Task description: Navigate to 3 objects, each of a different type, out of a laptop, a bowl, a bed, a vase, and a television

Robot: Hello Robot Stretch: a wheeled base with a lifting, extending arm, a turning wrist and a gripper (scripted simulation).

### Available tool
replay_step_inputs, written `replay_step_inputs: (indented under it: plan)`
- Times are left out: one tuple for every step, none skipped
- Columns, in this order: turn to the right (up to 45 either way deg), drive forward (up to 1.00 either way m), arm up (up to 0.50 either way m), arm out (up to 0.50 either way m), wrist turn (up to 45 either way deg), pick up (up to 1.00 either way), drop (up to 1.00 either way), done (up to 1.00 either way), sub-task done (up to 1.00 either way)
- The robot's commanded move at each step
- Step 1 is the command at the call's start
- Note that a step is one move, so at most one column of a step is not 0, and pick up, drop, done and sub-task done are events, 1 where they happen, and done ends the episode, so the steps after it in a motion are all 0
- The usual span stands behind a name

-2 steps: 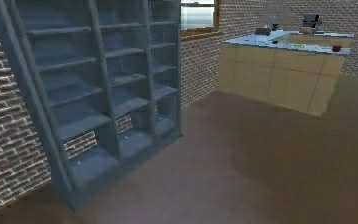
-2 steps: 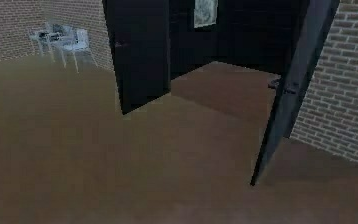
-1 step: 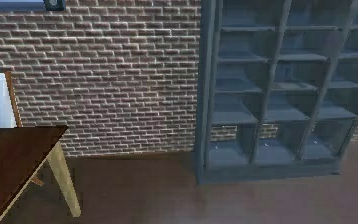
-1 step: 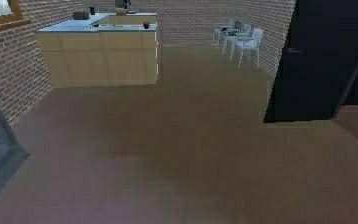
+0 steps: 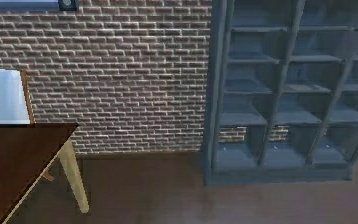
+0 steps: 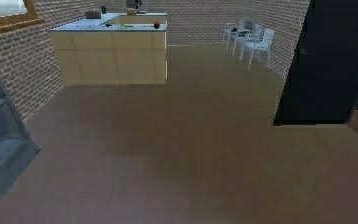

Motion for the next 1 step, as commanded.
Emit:
replay_step_inputs:
  plan:
    - [0.0,0.65,0.00,0.00,0.0,0.00,0.00,0.00,0.00]
